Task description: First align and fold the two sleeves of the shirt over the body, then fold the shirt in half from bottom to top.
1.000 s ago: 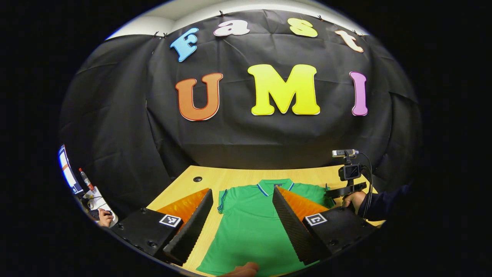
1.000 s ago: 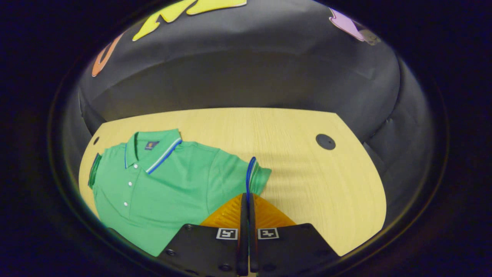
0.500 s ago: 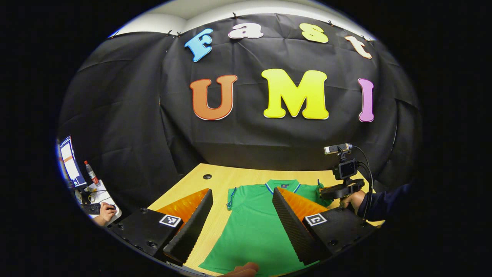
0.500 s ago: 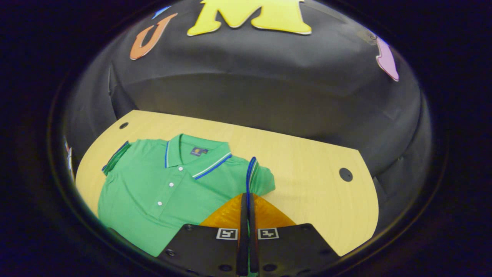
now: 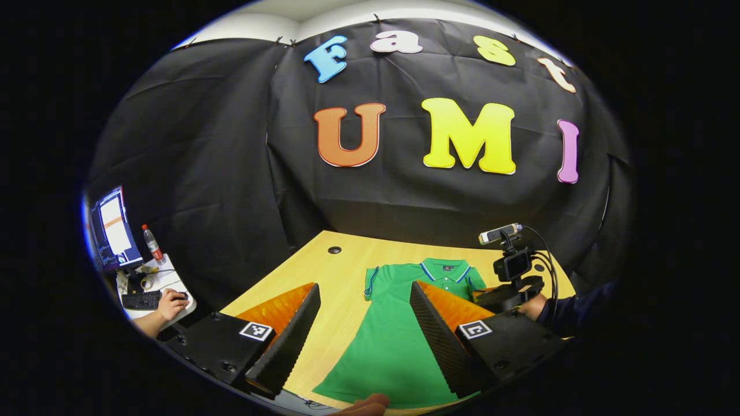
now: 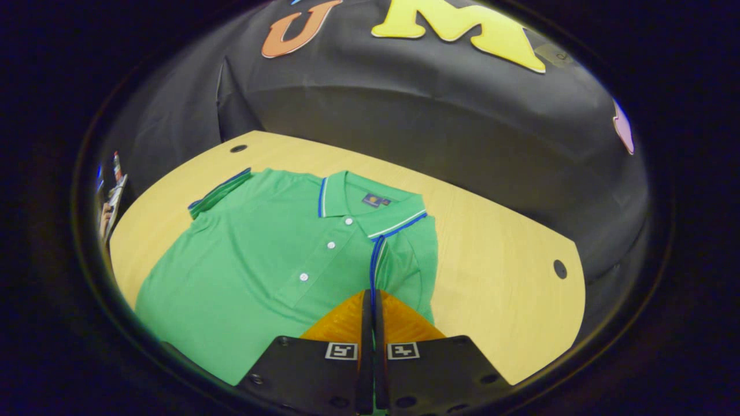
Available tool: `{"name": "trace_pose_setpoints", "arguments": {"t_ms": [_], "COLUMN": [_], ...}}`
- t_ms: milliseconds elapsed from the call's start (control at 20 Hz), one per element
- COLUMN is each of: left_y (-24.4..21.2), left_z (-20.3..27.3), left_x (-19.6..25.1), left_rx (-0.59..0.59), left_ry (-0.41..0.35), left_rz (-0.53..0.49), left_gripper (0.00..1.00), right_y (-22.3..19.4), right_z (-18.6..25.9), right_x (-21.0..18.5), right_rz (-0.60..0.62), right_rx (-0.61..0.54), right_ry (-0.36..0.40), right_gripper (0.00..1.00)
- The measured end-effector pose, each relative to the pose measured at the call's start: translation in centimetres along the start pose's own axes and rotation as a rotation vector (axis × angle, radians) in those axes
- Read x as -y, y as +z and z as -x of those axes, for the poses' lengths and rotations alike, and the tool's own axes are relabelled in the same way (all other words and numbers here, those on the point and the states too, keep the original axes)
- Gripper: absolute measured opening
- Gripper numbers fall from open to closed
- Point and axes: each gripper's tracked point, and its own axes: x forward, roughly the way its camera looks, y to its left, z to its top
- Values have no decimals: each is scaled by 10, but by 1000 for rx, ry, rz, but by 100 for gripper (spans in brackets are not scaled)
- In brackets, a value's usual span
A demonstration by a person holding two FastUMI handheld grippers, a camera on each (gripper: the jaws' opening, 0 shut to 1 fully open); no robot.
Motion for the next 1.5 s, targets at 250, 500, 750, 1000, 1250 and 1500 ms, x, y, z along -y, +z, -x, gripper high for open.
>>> {"name": "trace_pose_setpoints", "arguments": {"t_ms": [250,500,750,1000,1250,1500], "left_y": [-9,-16,-36,-63,-102,-147], "left_z": [-11,-38,-98,-173,-248,-314], "left_x": [-21,-28,-26,-8,5,15], "left_rx": [-9,-21,-71,-147,-241,-379], "left_ry": [7,-36,-93,-164,-177,-169], "left_rz": [-54,-59,-68,-82,-125,-121], "left_gripper": [100,100,100,100,100,100], "right_y": [-2,25,44,35,12,17], "right_z": [10,54,129,214,294,348], "right_x": [-5,5,27,39,25,19], "right_rz": [-18,-125,-192,-196,-252,-234], "right_rx": [-12,59,158,217,217,250], "right_ry": [1,0,-52,-125,-176,-238], "right_gripper": [15,63,98,98,98,96]}}
